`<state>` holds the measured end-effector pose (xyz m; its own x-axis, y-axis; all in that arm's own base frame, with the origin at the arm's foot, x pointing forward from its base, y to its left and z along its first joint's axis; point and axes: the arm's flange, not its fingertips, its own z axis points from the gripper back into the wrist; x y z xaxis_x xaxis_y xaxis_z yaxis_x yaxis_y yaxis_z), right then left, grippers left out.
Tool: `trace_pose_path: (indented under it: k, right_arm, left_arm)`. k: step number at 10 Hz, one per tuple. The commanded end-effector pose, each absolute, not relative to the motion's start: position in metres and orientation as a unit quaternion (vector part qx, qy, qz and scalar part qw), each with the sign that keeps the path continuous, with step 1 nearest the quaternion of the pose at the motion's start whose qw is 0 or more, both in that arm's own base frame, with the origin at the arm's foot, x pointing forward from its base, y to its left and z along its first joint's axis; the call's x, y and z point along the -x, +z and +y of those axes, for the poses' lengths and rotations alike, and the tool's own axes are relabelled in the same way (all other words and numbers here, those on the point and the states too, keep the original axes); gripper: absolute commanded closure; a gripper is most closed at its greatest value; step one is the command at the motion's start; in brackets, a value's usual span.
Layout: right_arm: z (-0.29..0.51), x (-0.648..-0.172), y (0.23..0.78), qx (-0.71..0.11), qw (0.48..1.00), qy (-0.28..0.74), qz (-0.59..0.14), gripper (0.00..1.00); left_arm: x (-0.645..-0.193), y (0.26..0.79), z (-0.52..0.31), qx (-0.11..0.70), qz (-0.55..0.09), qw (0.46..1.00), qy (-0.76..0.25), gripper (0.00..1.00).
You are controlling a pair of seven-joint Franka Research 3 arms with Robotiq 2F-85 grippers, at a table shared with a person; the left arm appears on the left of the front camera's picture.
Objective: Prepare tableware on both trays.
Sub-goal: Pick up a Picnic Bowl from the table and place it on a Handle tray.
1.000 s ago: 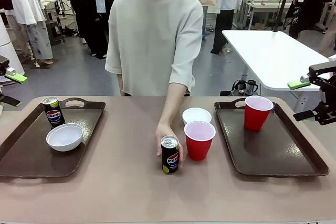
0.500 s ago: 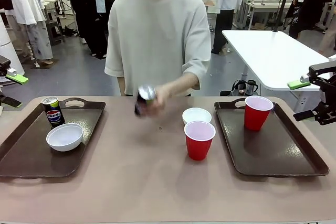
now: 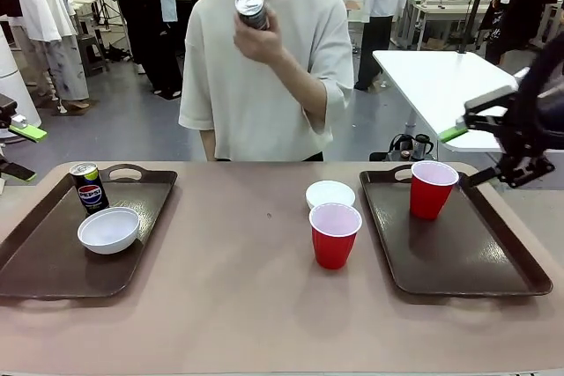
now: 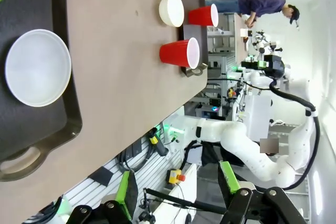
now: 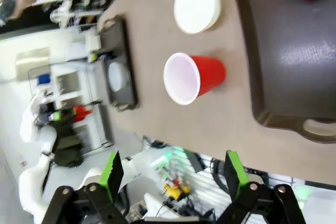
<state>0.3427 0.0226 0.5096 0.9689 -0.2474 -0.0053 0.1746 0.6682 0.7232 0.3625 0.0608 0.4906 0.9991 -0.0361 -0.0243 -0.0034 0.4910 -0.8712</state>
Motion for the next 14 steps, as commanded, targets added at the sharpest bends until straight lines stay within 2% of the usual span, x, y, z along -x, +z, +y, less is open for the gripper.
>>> trace_pose_path:
  k: [1,3,5,6,7,11,14]
  right_arm:
    - [0.059,-0.365,0.509,-0.288,0.948,-0.133,-0.021,0.0]
    - [0.095,-0.394,0.488,-0.177,0.972,-0.148,-0.037,0.0]
    - [0.116,-0.416,0.469,-0.125,0.983,-0.122,-0.061,0.0]
    - [0.123,-0.413,0.469,-0.151,0.983,-0.091,-0.058,0.0]
    - [0.113,-0.398,0.472,-0.151,0.979,-0.119,-0.064,0.0]
    - [0.112,-0.405,0.47,-0.153,0.98,-0.106,-0.064,0.0]
    - [0.109,-0.391,0.465,-0.133,0.984,-0.098,-0.066,0.0]
  left_arm:
    - [-0.361,0.491,0.062,0.508,0.017,0.861,-0.014,0.18]
    - [-0.361,0.491,0.062,0.508,0.017,0.861,-0.014,0.18]
    - [-0.361,0.491,0.062,0.508,0.017,0.861,-0.014,0.18]
    - [-0.361,0.491,0.062,0.508,0.017,0.861,-0.014,0.18]
    - [-0.361,0.491,0.062,0.508,0.017,0.861,-0.014,0.18]
    - [-0.361,0.491,0.062,0.508,0.017,0.861,-0.014,0.18]
    - [-0.361,0.491,0.062,0.508,0.017,0.861,-0.014,0.18]
